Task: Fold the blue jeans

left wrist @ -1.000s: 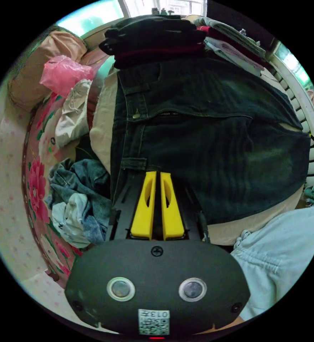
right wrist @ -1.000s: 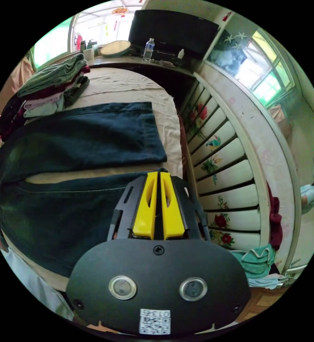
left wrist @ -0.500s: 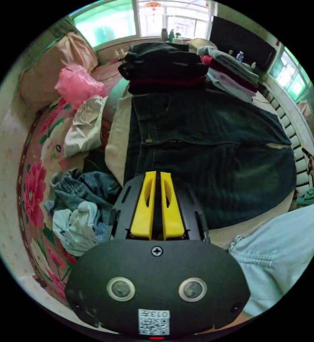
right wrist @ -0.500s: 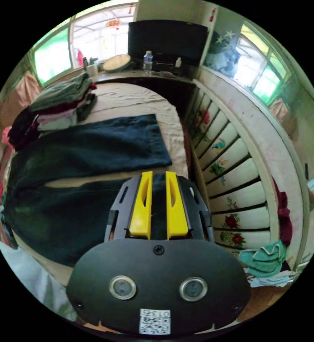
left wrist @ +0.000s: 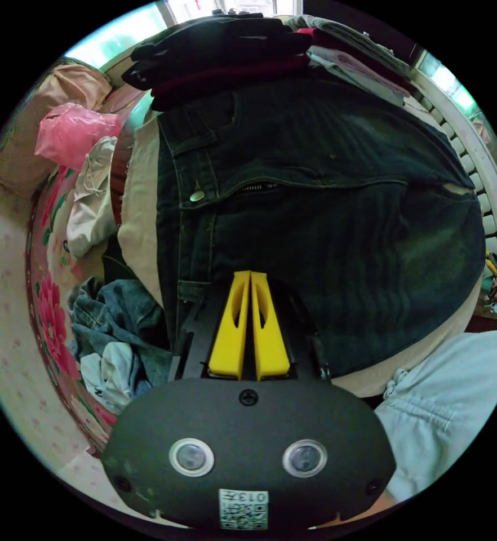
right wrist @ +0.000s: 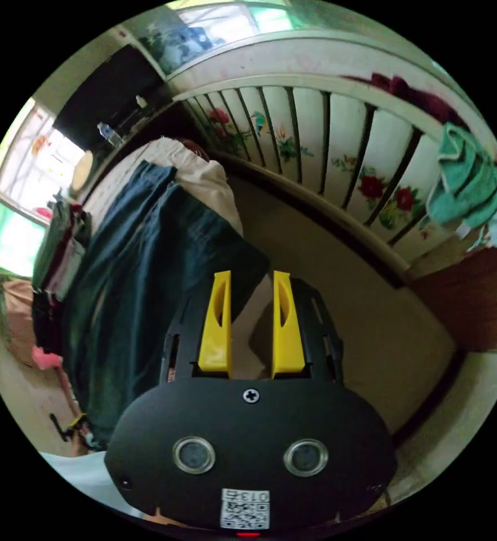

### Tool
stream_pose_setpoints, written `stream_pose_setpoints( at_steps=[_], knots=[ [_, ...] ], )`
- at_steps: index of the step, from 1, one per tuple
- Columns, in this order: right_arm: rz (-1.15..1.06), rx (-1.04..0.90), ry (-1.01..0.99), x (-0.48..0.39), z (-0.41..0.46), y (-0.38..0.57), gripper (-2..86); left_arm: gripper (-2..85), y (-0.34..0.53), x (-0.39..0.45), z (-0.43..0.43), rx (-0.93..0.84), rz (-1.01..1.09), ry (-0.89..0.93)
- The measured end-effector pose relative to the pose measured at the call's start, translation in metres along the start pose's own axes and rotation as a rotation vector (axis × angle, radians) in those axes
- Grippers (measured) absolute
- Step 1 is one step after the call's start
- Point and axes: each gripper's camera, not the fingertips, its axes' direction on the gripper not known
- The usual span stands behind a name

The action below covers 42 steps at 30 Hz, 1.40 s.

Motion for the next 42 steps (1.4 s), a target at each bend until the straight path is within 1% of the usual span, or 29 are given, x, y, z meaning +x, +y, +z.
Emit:
stream_pose_setpoints(
  at_steps=[3, 4, 7, 9, 10, 11, 12, 13, 14, 15, 17, 18, 19, 21, 22, 23, 24, 25, 27, 30, 32, 35, 36, 37, 38, 39, 40, 41, 42],
  knots=[
    [0.046, -0.038, -0.164, 0.012, 0.012, -0.004, 2.7, -0.5, -0.014, -0.001, 0.001, -0.031, 0.007, -0.001],
    [0.041, -0.037, -0.148, 0.012, 0.011, -0.004, 2.4, -0.5, -0.019, 0.0, 0.001, -0.038, 0.02, -0.009],
    [-0.073, -0.028, 0.033, 0.0, 0.002, -0.006, 1.4, -0.5, -0.028, 0.0, 0.001, -0.047, 0.029, -0.015],
    [-0.125, 0.017, 0.215, -0.002, -0.014, -0.004, 1.7, -0.5, -0.033, -0.001, 0.0, -0.043, 0.021, -0.019],
    [-0.123, 0.022, 0.231, 0.0, -0.016, -0.004, 1.9, -0.5, -0.035, -0.003, 0.001, -0.034, 0.012, -0.013],
    [-0.11, 0.02, 0.201, 0.007, -0.018, -0.004, 2.8, -0.5, -0.037, -0.006, 0.0, -0.024, -0.018, 0.007],
    [-0.079, 0.022, 0.084, 0.016, -0.019, -0.004, 4.3, -0.4, -0.039, -0.008, 0.0, -0.021, -0.034, 0.017],
    [-0.054, 0.023, 0.025, 0.019, -0.018, -0.005, 6.5, -0.4, -0.042, -0.009, -0.001, -0.016, -0.052, 0.03],
    [-0.005, 0.027, -0.071, 0.024, -0.015, -0.007, 11.1, -0.4, -0.046, -0.008, -0.004, -0.011, -0.044, 0.019],
    [0.062, 0.027, -0.137, 0.028, -0.009, -0.008, 12.5, -0.4, -0.048, -0.007, -0.006, -0.009, -0.037, 0.008],
    [0.149, -0.003, -0.185, 0.033, 0.006, -0.009, 13.6, -0.4, -0.055, -0.008, -0.013, 0.008, -0.048, -0.029],
    [0.189, -0.019, -0.206, 0.035, 0.016, -0.01, 13.5, -0.4, -0.057, -0.009, -0.016, 0.028, -0.056, -0.026],
    [0.203, -0.03, -0.225, 0.036, 0.022, -0.01, 13.2, -0.4, -0.059, -0.01, -0.023, 0.083, -0.058, -0.011],
    [0.257, -0.04, -0.341, 0.038, 0.035, -0.013, 9.1, -0.4, -0.066, -0.01, -0.029, 0.137, -0.046, -0.002],
    [0.259, -0.029, -0.371, 0.037, 0.035, -0.014, 8.0, -0.3, -0.073, -0.008, -0.025, 0.121, -0.022, 0.014],
    [0.244, -0.004, -0.384, 0.032, 0.031, -0.017, 5.9, -0.3, -0.081, -0.006, -0.016, 0.06, 0.003, 0.036],
    [0.209, 0.005, -0.338, 0.022, 0.025, -0.021, 5.1, -0.3, -0.085, -0.005, -0.011, 0.022, 0.015, 0.039],
    [0.179, -0.004, -0.303, 0.016, 0.023, -0.023, 4.7, -0.3, -0.089, -0.004, -0.009, 0.027, 0.032, 0.021],
    [0.062, -0.023, -0.117, -0.011, 0.01, -0.031, 4.2, -0.4, -0.094, -0.004, -0.01, 0.026, 0.016, 0.013],
    [-0.078, 0.026, 0.027, -0.041, -0.005, -0.029, 4.7, -0.4, -0.098, 0.002, -0.011, 0.009, 0.038, -0.074],
    [-0.107, -0.009, 0.054, -0.049, 0.007, -0.031, 6.4, -0.4, -0.099, 0.001, -0.009, 0.039, 0.035, -0.074],
    [0.015, -0.026, -0.004, -0.049, 0.007, -0.043, 10.7, -0.3, -0.104, -0.016, -0.018, 0.046, -0.045, 0.004],
    [0.047, 0.019, -0.003, -0.052, -0.005, -0.047, 11.1, -0.3, -0.104, -0.02, -0.023, 0.068, -0.067, 0.002],
    [0.058, 0.051, 0.01, -0.055, -0.012, -0.049, 11.0, -0.2, -0.102, -0.028, -0.034, 0.136, -0.119, -0.008],
    [0.07, 0.122, 0.062, -0.063, -0.028, -0.052, 10.2, -0.1, -0.102, -0.037, -0.047, 0.217, -0.158, -0.007],
    [0.023, 0.202, 0.124, -0.08, -0.043, -0.057, 8.9, 0.0, -0.103, -0.041, -0.052, 0.255, -0.165, -0.005],
    [-0.023, 0.241, 0.147, -0.092, -0.049, -0.06, 7.9, 0.2, -0.11, -0.047, -0.06, 0.305, -0.16, -0.017],
    [-0.138, 0.291, 0.164, -0.121, -0.055, -0.069, 5.9, 0.5, -0.123, -0.052, -0.065, 0.319, -0.151, -0.045],
    [-0.272, 0.288, 0.136, -0.155, -0.053, -0.082, 4.8, 0.7, -0.132, -0.055, -0.066, 0.317, -0.143, -0.057]
  ],
)
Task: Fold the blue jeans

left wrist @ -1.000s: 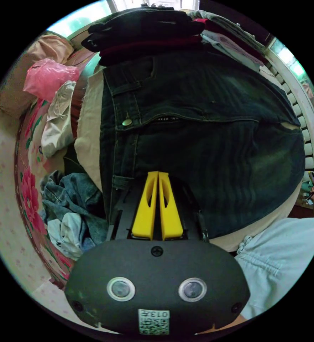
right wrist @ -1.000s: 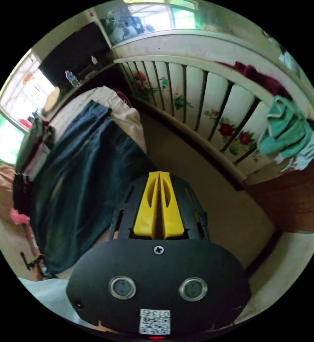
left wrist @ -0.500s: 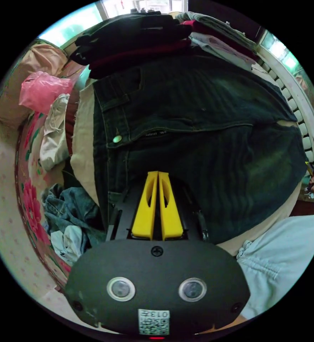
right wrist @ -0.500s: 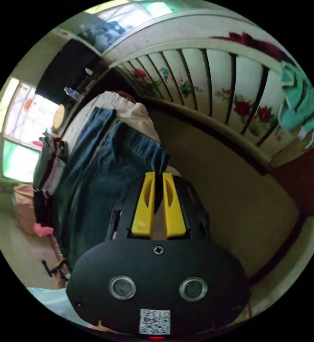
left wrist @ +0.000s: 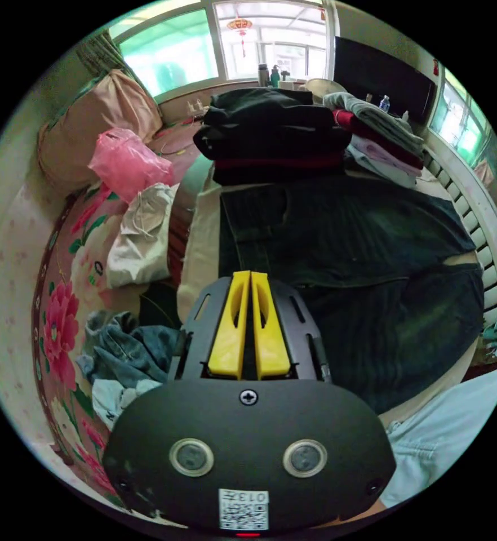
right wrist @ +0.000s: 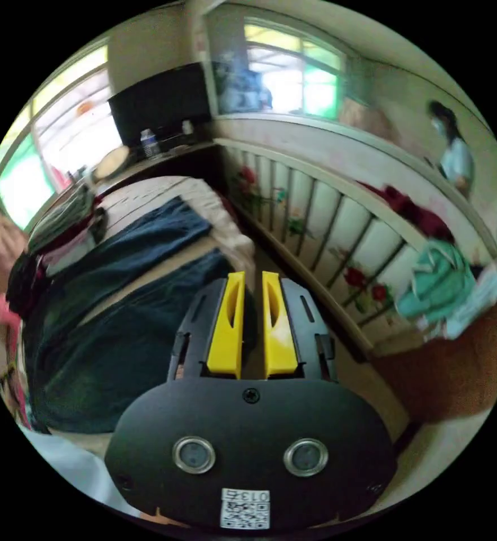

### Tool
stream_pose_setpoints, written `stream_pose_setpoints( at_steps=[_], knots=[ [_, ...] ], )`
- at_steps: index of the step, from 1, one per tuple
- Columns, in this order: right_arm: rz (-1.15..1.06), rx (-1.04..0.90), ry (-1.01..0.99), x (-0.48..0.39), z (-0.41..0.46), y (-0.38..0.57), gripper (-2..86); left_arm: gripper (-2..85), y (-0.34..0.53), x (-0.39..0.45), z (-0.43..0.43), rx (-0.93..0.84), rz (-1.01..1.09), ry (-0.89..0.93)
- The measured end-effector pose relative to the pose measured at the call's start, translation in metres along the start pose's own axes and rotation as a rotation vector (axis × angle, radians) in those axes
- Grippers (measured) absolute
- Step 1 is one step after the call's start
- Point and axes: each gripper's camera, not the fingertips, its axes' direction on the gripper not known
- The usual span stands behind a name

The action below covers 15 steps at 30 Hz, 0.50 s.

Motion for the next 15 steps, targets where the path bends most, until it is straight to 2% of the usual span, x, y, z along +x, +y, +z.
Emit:
stream_pose_setpoints(
  at_steps=[3, 5, 7, 11, 15],
  knots=[
    [-0.251, -0.061, -0.155, -0.082, 0.028, -0.055, 3.5, 2.4, -0.052, -0.005, 0.015, -0.027, 0.054, -0.008],
    [-0.385, -0.088, -0.193, -0.134, 0.05, -0.087, 4.1, 6.0, -0.097, -0.007, 0.032, -0.069, 0.122, -0.079],
    [-0.534, -0.078, -0.178, -0.185, 0.073, -0.116, 5.8, 8.6, -0.13, -0.003, 0.049, -0.129, 0.224, -0.107],
    [-0.83, -0.127, -0.281, -0.288, 0.115, -0.187, 8.0, 11.6, -0.193, 0.023, 0.088, -0.271, 0.518, -0.137],
    [-1.013, -0.211, -0.22, -0.367, 0.151, -0.248, 8.6, 11.6, -0.228, 0.032, 0.118, -0.418, 0.601, -0.102]
  ],
)
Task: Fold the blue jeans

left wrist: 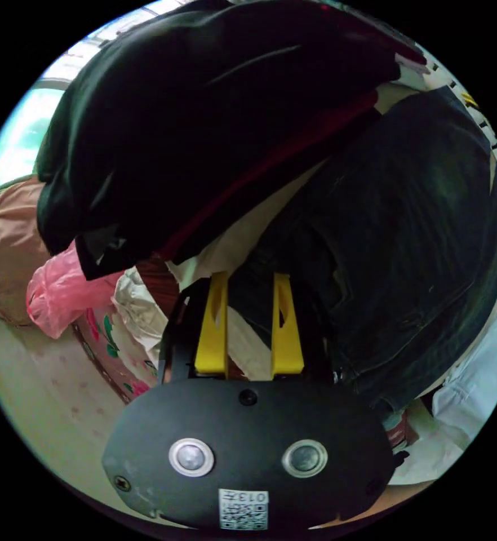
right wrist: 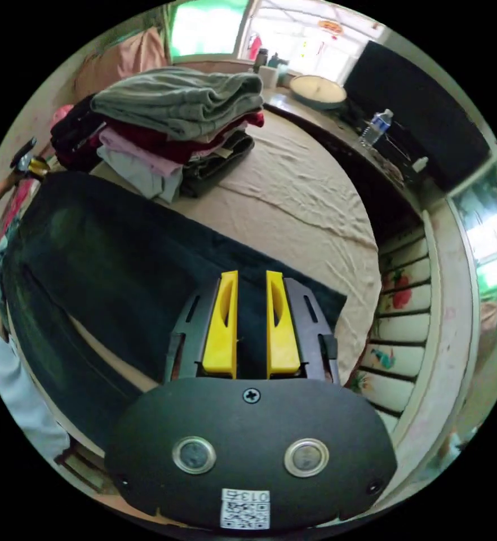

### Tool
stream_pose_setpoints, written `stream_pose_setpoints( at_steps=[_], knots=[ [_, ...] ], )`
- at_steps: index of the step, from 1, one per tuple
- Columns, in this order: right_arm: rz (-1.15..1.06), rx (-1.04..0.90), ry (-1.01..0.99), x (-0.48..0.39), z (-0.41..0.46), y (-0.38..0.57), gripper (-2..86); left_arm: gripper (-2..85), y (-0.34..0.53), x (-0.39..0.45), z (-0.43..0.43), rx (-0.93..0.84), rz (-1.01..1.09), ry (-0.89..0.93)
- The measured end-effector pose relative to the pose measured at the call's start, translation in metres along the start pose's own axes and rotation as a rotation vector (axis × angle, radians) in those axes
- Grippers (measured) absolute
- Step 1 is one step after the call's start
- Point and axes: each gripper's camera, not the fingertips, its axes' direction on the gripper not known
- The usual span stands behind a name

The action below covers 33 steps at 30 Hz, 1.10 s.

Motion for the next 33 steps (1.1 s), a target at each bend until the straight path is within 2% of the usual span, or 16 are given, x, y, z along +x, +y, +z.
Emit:
stream_pose_setpoints(
  at_steps=[6, 11, 17, 22, 26, 33],
  knots=[
    [-0.218, -0.235, -0.001, 0.014, 0.045, -0.083, 10.1, 12.0, -0.024, -0.01, 0.009, -0.054, 0.098, 0.009],
    [-0.317, -0.314, -0.036, 0.015, 0.062, -0.116, 11.1, 10.9, -0.025, -0.023, 0.012, -0.068, 0.145, 0.107],
    [-0.242, -0.347, -0.205, 0.03, 0.06, -0.134, 8.3, 8.9, -0.014, -0.025, 0.015, -0.095, 0.167, 0.179],
    [-0.281, -0.356, -0.18, 0.005, 0.049, -0.132, 2.2, 6.2, 0.013, -0.021, 0.014, -0.069, 0.091, 0.206],
    [-0.308, -0.332, 0.031, -0.035, 0.031, -0.117, 1.1, 3.7, 0.051, -0.004, 0.005, 0.006, 0.032, 0.108],
    [-0.188, -0.093, 0.163, -0.066, -0.058, -0.054, 0.7, 2.5, 0.143, 0.02, -0.036, 0.224, -0.081, 0.021]
  ],
)
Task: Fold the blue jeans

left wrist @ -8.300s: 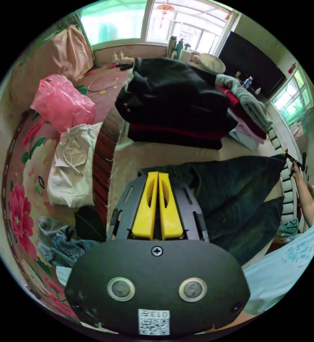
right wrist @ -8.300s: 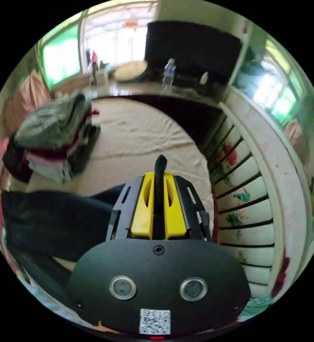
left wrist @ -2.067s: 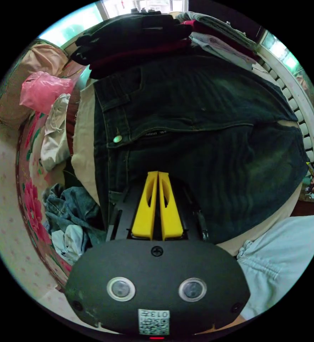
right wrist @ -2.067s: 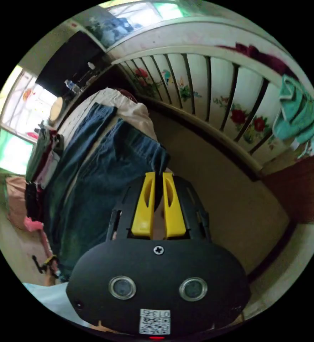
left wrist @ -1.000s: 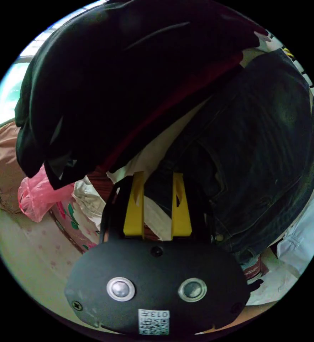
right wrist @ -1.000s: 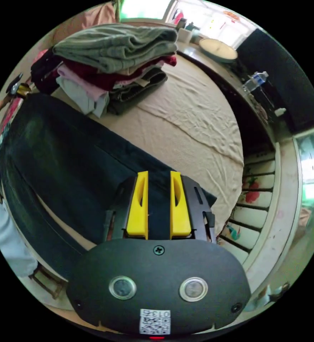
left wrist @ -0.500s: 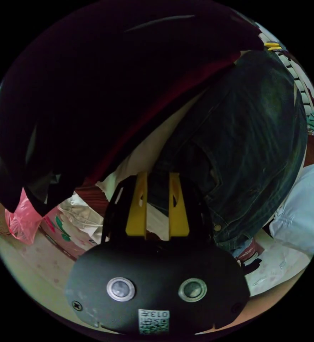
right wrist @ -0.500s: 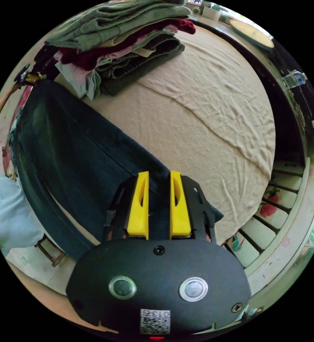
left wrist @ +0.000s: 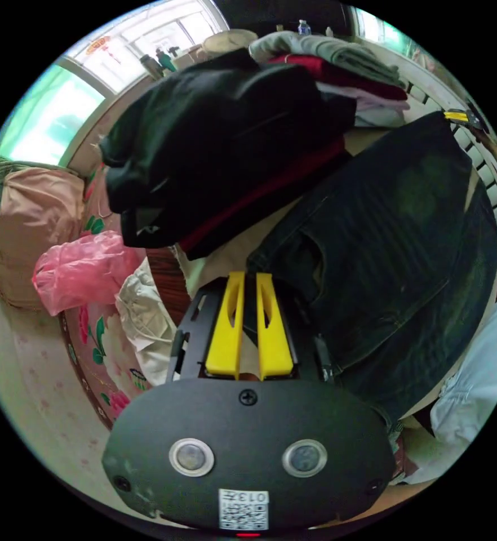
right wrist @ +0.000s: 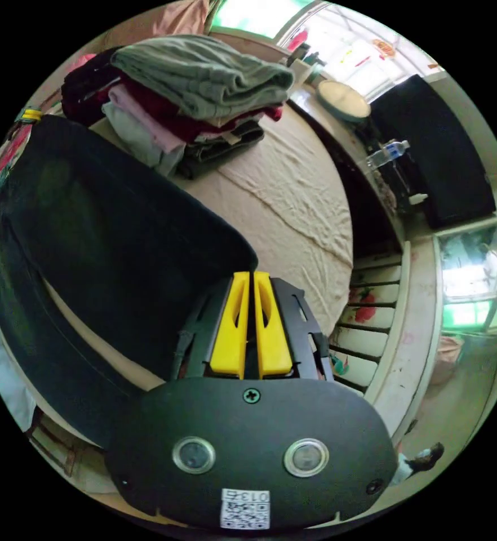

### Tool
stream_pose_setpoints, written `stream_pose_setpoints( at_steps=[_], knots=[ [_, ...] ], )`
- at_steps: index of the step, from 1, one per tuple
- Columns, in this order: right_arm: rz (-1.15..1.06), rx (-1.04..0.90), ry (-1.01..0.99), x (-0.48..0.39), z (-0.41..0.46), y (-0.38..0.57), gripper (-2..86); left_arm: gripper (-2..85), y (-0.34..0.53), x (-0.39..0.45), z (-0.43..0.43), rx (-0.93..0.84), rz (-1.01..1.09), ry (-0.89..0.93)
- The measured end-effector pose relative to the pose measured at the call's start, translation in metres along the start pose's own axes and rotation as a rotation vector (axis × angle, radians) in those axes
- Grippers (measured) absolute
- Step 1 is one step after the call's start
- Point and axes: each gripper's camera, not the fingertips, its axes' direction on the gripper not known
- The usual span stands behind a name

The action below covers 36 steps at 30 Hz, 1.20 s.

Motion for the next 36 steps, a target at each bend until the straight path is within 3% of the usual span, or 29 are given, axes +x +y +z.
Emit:
stream_pose_setpoints(
  at_steps=[8, 13, 17, 23, 31, 36],
  knots=[
    [0.154, 0.162, 0.277, -0.093, -0.121, 0.13, 0.8, 2.3, 0.156, 0.07, -0.104, 0.243, -0.017, -0.092],
    [0.3, 0.135, 0.391, -0.172, -0.156, 0.232, 0.9, 2.5, 0.26, 0.126, -0.126, 0.252, -0.09, -0.077],
    [0.47, 0.014, 0.337, -0.231, -0.139, 0.306, 1.0, 2.2, 0.337, 0.168, -0.105, 0.213, -0.24, 0.02],
    [0.476, -0.199, 0.24, -0.289, -0.082, 0.352, 1.1, 1.7, 0.377, 0.211, -0.046, 0.016, -0.206, 0.061],
    [0.565, -0.075, 0.26, -0.304, -0.132, 0.406, 1.3, 1.9, 0.413, 0.226, -0.074, 0.085, -0.18, 0.022],
    [0.546, -0.187, 0.175, -0.331, -0.088, 0.441, 1.7, 2.2, 0.427, 0.247, -0.034, -0.007, -0.162, 0.064]
  ],
)
